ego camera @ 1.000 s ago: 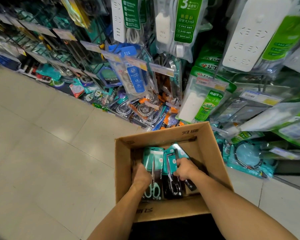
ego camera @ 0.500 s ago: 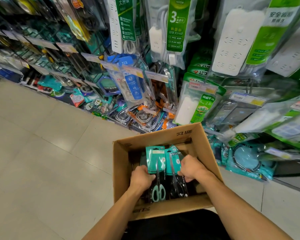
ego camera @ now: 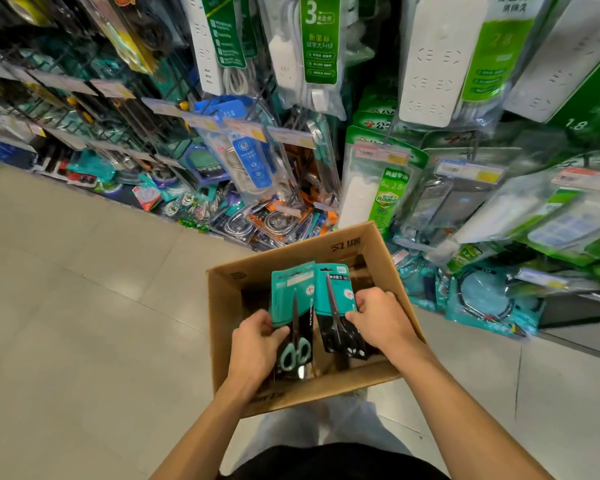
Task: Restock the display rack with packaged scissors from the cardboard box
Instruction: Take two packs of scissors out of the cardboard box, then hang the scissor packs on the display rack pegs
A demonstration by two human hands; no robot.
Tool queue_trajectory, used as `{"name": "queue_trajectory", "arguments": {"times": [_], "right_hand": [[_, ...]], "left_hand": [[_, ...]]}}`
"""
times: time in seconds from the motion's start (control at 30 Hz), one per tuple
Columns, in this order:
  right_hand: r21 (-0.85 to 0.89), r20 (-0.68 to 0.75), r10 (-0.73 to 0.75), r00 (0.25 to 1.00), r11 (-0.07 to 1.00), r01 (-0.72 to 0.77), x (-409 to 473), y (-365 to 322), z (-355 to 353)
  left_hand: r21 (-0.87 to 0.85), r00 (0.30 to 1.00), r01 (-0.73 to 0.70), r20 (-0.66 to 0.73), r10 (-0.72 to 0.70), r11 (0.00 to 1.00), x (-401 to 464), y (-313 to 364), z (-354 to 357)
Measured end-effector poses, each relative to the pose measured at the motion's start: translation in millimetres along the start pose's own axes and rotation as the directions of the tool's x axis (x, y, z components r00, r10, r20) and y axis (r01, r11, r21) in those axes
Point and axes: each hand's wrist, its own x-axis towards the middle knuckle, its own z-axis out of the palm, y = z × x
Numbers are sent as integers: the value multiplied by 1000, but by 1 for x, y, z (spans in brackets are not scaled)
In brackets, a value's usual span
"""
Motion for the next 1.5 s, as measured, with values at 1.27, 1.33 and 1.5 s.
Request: {"name": "queue_trajectory", "arguments": {"times": [1.27, 1.33, 1.5], "right_hand": [[548, -396, -503, 768, 541, 638, -152, -292, 142], [564, -376, -503, 779, 542, 622, -154, -307, 156], [567, -330, -512, 793, 564, 600, -151, -338, 177]], "left_hand": [[-569, 918, -366, -351, 184, 737, -52, -192, -339], [-568, 921, -360, -342, 186, 740, -52, -205, -355], [-573, 927, -352, -324, 190, 740, -45, -226, -381]]}}
